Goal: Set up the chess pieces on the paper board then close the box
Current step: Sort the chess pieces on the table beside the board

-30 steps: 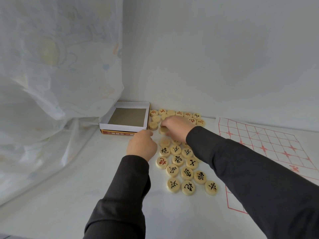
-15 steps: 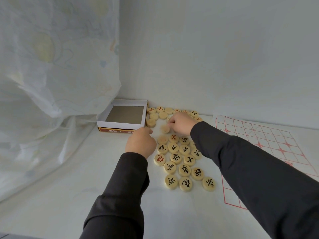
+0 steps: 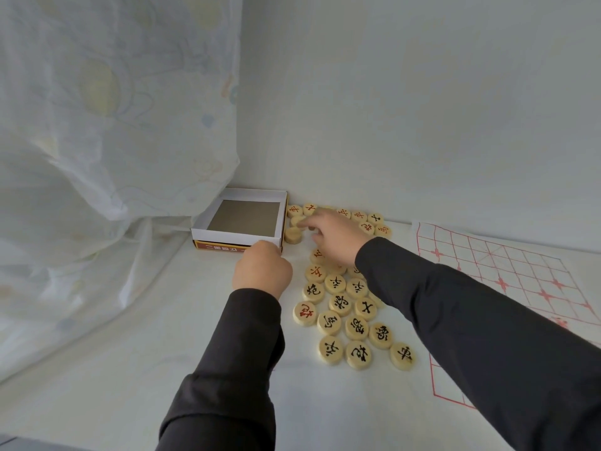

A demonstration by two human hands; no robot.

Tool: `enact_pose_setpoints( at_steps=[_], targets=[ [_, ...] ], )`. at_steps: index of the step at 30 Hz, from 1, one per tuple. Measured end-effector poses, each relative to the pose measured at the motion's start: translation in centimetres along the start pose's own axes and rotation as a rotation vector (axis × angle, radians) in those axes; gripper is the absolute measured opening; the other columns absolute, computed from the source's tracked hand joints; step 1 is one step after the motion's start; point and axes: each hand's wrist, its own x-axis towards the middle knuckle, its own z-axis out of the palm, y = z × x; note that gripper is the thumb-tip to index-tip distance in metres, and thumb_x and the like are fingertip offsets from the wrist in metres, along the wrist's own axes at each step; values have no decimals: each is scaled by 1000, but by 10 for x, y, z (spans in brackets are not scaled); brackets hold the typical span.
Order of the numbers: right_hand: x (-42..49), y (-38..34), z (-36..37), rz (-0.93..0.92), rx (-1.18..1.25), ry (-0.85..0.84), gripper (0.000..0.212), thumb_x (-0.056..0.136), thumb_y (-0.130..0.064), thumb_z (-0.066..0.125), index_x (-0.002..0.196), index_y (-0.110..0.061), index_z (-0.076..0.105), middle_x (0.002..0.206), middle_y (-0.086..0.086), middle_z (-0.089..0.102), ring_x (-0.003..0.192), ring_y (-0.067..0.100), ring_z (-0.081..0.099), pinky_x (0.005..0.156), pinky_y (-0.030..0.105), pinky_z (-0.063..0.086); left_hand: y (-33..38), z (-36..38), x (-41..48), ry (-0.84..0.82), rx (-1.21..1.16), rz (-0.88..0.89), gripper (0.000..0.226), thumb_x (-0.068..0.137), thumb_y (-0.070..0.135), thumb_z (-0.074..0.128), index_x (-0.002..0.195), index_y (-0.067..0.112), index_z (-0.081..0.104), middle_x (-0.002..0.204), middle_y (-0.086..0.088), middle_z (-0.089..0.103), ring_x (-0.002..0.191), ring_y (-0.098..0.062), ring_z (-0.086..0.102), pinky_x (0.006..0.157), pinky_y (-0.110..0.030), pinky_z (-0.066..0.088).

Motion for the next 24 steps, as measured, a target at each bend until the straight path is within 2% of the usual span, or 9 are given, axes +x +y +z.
enact_pose_setpoints(
  at_steps=[2,4,7,11,13,15,19,24],
  targets=[
    [11,-10,3,6,-12,-45,42,96,-18,45,138,-21,45,130,11,45,118,25,47,95,32,37,0,1,1,13,8,12,33,91,5,42,119,11,59,108,-7,59,88,-19,48,76,-24,39],
    [19,-15,7,17,-68,-108,43,94,-24,48,137,-21,45,123,13,45,110,29,49,90,34,40,-1,2,0,27,7,28,35,91,5,42,121,11,58,116,-9,60,98,-23,54,78,-24,39],
    [23,-16,13,21,-135,-129,36,90,-24,54,124,-14,53,117,12,44,101,30,52,83,35,44,-3,4,1,32,11,47,38,92,7,42,127,13,55,123,-8,58,112,-24,54,86,-25,42],
    [19,-16,11,57,-65,-123,35,86,-22,62,117,-10,53,117,8,50,99,27,55,83,36,46,-4,8,-2,82,2,58,36,93,9,42,126,15,56,123,-6,60,111,-23,55,90,-26,44],
    [13,-15,8,72,27,-76,28,85,-17,61,111,-13,53,107,6,57,95,25,57,78,35,46,-2,12,-3,121,2,78,35,93,10,42,124,16,58,121,-5,61,110,-22,56,89,-26,44],
    [5,-9,2,86,109,43,16,85,-13,57,101,-13,55,97,6,61,88,24,59,73,34,48,0,15,-6,146,5,135,36,92,8,40,122,15,59,120,-4,62,110,-22,56,90,-27,44],
    [-19,24,-10,102,61,239,9,88,-9,58,96,-11,58,97,4,62,85,21,58,76,35,49,6,16,-8,208,-4,348,38,93,4,37,121,15,61,123,-3,62,117,-17,53,91,-18,36],
    [-49,59,-8,130,-48,158,7,89,-6,51,93,-9,56,96,5,58,81,24,56,70,34,46,28,-1,2,333,65,519,36,93,2,39,116,12,64,118,-4,64,112,-17,56,94,-21,38]
  ],
)
